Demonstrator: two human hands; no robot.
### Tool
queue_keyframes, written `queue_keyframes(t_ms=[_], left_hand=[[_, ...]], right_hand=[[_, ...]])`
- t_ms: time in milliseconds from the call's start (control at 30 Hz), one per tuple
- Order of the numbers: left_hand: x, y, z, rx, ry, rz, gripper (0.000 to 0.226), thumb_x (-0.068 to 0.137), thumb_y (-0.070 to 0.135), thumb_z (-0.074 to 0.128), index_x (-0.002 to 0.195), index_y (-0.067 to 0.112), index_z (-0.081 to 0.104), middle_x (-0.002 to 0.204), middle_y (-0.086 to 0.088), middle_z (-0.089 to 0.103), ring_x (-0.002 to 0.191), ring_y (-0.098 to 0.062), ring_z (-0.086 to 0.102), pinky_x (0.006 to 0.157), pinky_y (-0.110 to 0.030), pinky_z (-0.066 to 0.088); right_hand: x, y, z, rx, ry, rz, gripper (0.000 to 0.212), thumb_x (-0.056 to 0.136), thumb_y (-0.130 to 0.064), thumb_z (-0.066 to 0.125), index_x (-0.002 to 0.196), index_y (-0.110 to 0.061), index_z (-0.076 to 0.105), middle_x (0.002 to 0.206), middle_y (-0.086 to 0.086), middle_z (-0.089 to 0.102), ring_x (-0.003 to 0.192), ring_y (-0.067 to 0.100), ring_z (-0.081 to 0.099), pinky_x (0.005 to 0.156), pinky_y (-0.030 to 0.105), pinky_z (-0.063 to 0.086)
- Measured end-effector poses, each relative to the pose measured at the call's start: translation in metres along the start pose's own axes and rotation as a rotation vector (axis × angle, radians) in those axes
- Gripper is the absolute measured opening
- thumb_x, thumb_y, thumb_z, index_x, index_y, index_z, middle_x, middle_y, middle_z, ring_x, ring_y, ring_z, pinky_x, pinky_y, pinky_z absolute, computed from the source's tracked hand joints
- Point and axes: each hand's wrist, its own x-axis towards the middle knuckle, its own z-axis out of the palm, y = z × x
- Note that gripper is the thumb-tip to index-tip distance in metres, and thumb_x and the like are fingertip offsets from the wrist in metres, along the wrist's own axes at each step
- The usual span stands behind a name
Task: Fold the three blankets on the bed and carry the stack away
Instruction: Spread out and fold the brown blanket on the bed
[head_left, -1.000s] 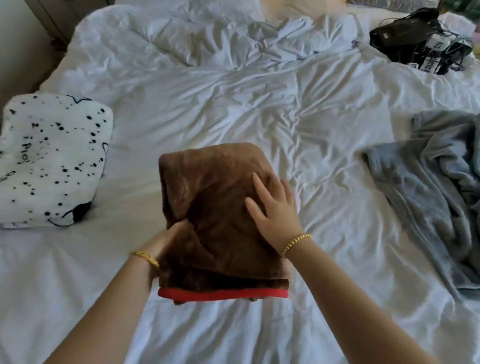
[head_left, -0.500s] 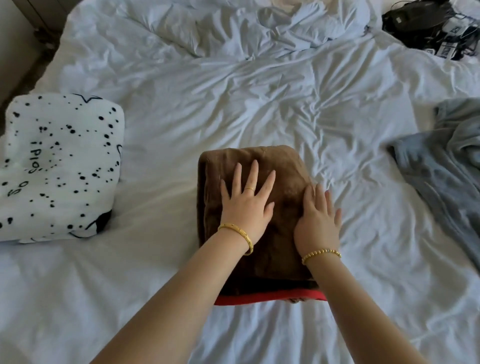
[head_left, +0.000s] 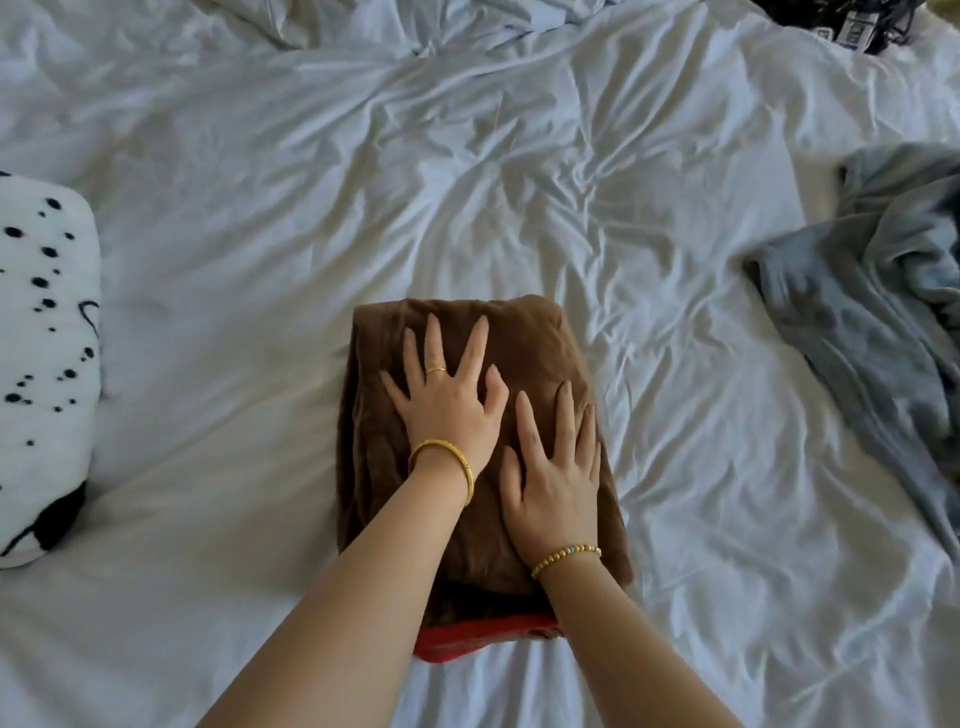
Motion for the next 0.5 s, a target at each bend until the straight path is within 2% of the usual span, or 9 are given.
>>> queue_keyframes(t_ms=[167, 300, 400, 500], left_hand=[[0.018, -0.006, 0.021, 0.068, 0.01, -0.043, 0.054, 0.086, 0.044, 0.023, 0.138, 0.042, 0.036, 0.151, -0.009, 0.03, 0.141, -0.034, 0.022, 0.105, -0.063, 0.02], [0.034, -0.009, 0.038, 0.116, 0.05, -0.029, 0.051, 0.084, 0.04, 0.031, 0.132, 0.036, 0.049, 0.144, -0.013, 0.042, 0.134, -0.039, 0.035, 0.099, -0.066, 0.028], [0.039, -0.011, 0.043, 0.122, 0.069, -0.026, 0.05, 0.084, 0.038, 0.033, 0.131, 0.035, 0.051, 0.142, -0.014, 0.045, 0.132, -0.04, 0.038, 0.098, -0.067, 0.029], [0.037, -0.007, 0.035, 0.097, 0.062, -0.04, 0.051, 0.087, 0.036, 0.03, 0.135, 0.037, 0.045, 0.146, -0.012, 0.04, 0.135, -0.039, 0.034, 0.102, -0.066, 0.024]], right_hand=[[0.024, 0.005, 0.019, 0.044, -0.107, 0.02, 0.058, 0.089, -0.042, 0.03, 0.146, -0.035, 0.022, 0.155, 0.001, -0.008, 0.144, 0.039, 0.001, 0.114, 0.054, 0.014], [0.041, 0.011, 0.032, 0.042, -0.181, 0.028, 0.061, 0.088, -0.043, 0.027, 0.147, -0.041, 0.008, 0.147, -0.009, -0.028, 0.143, 0.033, -0.013, 0.114, 0.055, 0.01], [0.048, 0.01, 0.034, 0.029, -0.211, 0.029, 0.06, 0.09, -0.041, 0.031, 0.147, -0.041, 0.01, 0.148, -0.008, -0.028, 0.143, 0.035, -0.012, 0.114, 0.056, 0.009], [0.047, 0.003, 0.022, 0.004, -0.227, 0.035, 0.059, 0.092, -0.038, 0.036, 0.147, -0.039, 0.014, 0.156, 0.0, -0.014, 0.144, 0.039, -0.004, 0.115, 0.057, 0.011]])
